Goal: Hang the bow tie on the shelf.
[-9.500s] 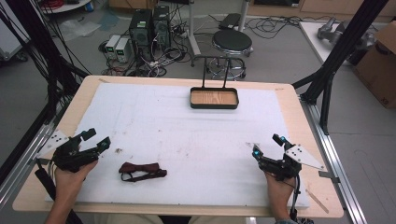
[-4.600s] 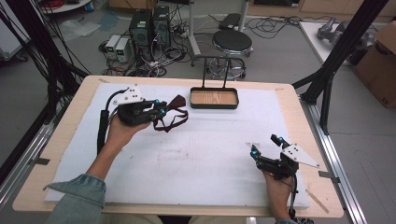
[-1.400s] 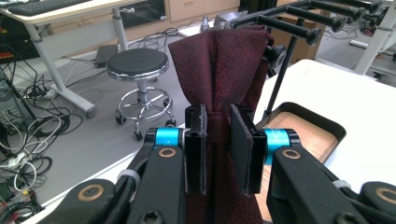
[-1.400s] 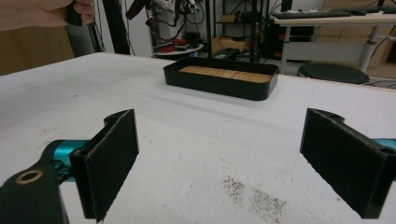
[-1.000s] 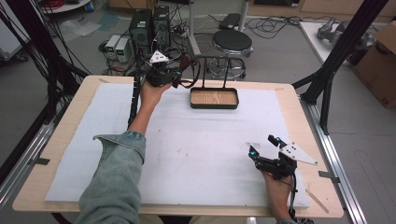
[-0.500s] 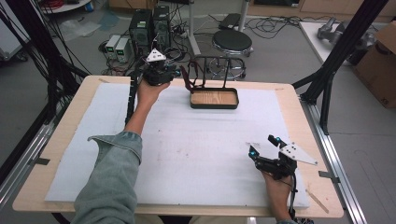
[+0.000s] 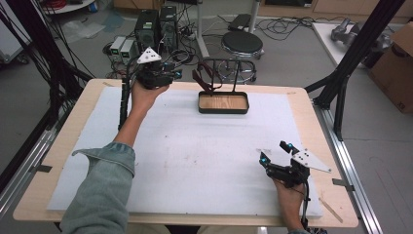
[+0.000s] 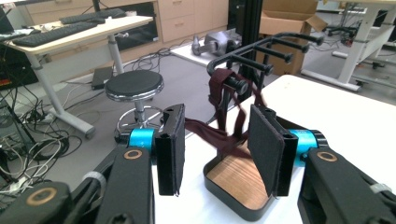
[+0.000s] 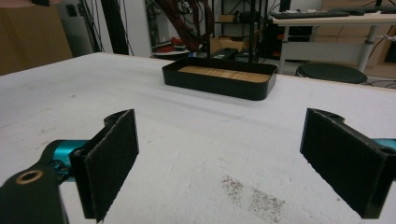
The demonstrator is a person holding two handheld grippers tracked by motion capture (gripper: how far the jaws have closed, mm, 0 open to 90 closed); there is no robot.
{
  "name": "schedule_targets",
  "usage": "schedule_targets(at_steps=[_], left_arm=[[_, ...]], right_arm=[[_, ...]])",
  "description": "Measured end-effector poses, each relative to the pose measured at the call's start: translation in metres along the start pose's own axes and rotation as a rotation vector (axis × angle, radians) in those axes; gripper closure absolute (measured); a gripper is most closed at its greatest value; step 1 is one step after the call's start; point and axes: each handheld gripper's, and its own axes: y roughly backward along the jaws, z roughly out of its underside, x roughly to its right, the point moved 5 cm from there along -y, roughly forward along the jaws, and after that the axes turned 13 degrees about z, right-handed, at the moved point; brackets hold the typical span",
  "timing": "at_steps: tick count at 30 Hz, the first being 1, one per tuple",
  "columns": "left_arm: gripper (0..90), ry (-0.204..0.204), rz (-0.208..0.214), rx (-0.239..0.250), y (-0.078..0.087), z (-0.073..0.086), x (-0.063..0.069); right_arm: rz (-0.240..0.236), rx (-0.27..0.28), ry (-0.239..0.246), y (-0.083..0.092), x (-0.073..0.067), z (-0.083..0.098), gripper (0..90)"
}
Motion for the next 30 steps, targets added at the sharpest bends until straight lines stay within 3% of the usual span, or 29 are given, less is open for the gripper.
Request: schedule_targets(at_steps=[7, 18, 26, 30], left_arm=[[53.2, -0.011, 0.009, 0.020, 0.025, -0.006, 0.007], [50.1, -0.065, 0.011, 0.037, 0.066, -0.006, 0.023], [46.5, -0.052, 0.000, 0.073, 0.096, 0.006, 0.033], [45.2, -0.058, -0.008, 0.067, 0.110, 0.020, 0.037]], right_arm=[[0.002, -0.003, 0.002, 0.000, 0.000, 0.000, 10.5], [0.006, -0.003, -0.004, 0.000, 0.001, 0.000, 10.5], [0.011, -0.003, -0.004, 0.000, 0.001, 0.000, 10.5], [0.013, -0.006, -0.002, 0.000, 0.001, 0.001, 10.5]])
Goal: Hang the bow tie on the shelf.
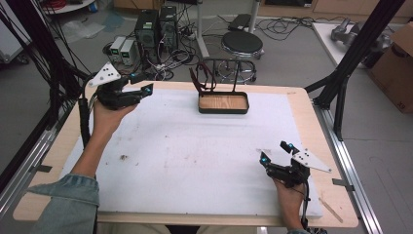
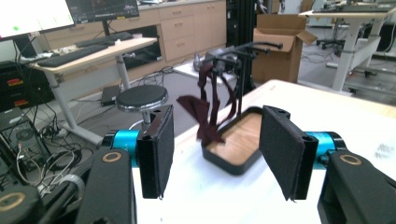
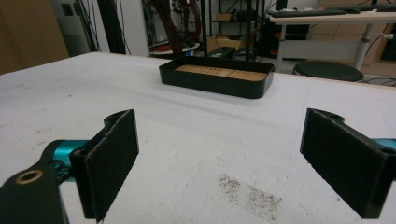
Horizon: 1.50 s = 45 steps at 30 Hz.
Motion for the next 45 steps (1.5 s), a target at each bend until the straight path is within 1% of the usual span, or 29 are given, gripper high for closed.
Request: schedule_targets(at_steps=[6, 9, 12, 13, 14, 18, 19, 22, 23, 24, 25, 29, 32, 33, 40, 44, 45], left_arm=[[43.2, 0.010, -0.034, -0.015, 0.023, 0.018, 0.001], [41.8, 0.029, -0.039, -0.016, 0.035, 0.026, 0.003], [40.4, 0.032, -0.047, -0.017, 0.046, 0.032, 0.007], [40.3, 0.031, -0.051, -0.019, 0.050, 0.034, 0.009], [39.8, 0.033, -0.052, -0.019, 0.053, 0.035, 0.010], [36.6, 0.055, -0.061, -0.003, 0.068, 0.039, 0.015], [35.9, 0.061, -0.059, 0.001, 0.070, 0.040, 0.017], [34.5, 0.059, -0.062, -0.004, 0.079, 0.043, 0.024], [34.4, 0.056, -0.062, -0.008, 0.083, 0.047, 0.028], [34.0, 0.056, -0.062, -0.008, 0.083, 0.047, 0.028], [33.7, 0.054, -0.064, -0.015, 0.086, 0.050, 0.033], [31.7, 0.038, -0.074, -0.038, 0.093, 0.060, 0.042], [30.8, 0.040, -0.078, -0.034, 0.099, 0.066, 0.049], [30.6, 0.045, -0.080, -0.029, 0.101, 0.069, 0.051], [30.1, 0.059, -0.109, -0.035, 0.111, 0.090, 0.062], [30.1, 0.072, -0.118, -0.045, 0.115, 0.105, 0.068], [30.0, 0.074, -0.114, -0.047, 0.115, 0.107, 0.070]], right_arm=[[0.004, -0.001, 0.001, 0.000, 0.000, 0.000, 10.5], [0.005, -0.001, -0.001, 0.000, 0.000, 0.000, 10.5], [0.004, -0.005, -0.005, 0.000, 0.000, 0.000, 10.5], [0.004, 0.000, 0.002, 0.000, 0.000, 0.000, 10.5], [0.003, -0.001, -0.005, 0.000, 0.000, 0.000, 10.5], [0.007, -0.005, -0.002, 0.000, 0.000, 0.000, 10.5], [0.006, -0.004, -0.001, 0.000, 0.000, 0.000, 10.5], [0.007, -0.004, 0.003, -0.001, 0.000, 0.000, 10.5], [0.008, -0.004, 0.001, -0.001, 0.000, 0.000, 10.5], [0.009, -0.007, -0.001, 0.000, 0.000, 0.001, 10.5], [0.009, -0.005, 0.002, -0.001, 0.000, 0.000, 10.5], [0.008, -0.007, 0.002, 0.000, 0.000, 0.001, 10.5], [0.008, -0.005, 0.003, -0.001, 0.000, 0.000, 10.5], [0.008, -0.008, -0.001, 0.000, 0.000, 0.001, 10.5], [0.009, -0.008, 0.003, 0.000, 0.000, 0.001, 10.5], [0.009, -0.008, 0.001, -0.001, 0.000, 0.000, 10.5], [0.009, -0.008, 0.004, -0.001, 0.000, 0.001, 10.5]])
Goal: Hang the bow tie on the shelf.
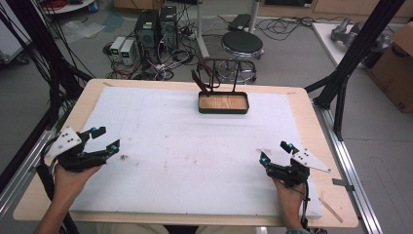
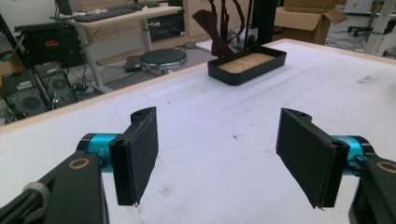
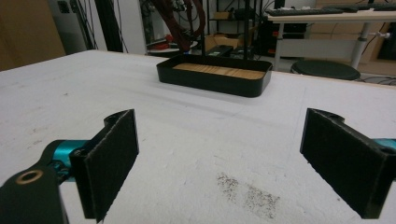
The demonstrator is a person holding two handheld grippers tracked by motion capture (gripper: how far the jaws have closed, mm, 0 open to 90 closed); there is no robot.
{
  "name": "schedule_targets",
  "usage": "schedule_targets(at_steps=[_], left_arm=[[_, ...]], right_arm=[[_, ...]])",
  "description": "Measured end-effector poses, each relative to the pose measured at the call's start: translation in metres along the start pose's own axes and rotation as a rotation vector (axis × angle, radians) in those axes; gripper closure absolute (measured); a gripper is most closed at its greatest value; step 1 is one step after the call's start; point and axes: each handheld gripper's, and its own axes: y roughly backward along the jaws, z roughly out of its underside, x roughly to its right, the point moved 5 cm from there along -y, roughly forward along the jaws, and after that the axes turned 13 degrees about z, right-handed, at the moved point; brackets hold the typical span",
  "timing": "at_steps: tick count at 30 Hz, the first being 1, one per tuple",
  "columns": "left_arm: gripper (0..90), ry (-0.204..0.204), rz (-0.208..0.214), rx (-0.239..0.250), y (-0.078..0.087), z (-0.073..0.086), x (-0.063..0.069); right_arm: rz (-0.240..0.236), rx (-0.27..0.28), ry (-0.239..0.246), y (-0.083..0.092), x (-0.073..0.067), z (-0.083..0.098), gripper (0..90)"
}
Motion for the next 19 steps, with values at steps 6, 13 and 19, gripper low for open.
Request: schedule_targets(at_steps=[6, 13, 19], left_arm=[[29.2, 0.021, -0.026, -0.020, 0.001, 0.022, 0.006], [29.2, 0.024, -0.033, -0.024, 0.001, 0.033, 0.008], [29.1, 0.032, -0.046, -0.024, 0.001, 0.035, 0.005]], right_arm=[[0.001, -0.001, 0.000, 0.000, 0.000, 0.000, 10.5], [0.003, -0.001, 0.002, 0.000, 0.000, 0.000, 10.5], [0.002, -0.001, 0.001, 0.000, 0.000, 0.000, 10.5]])
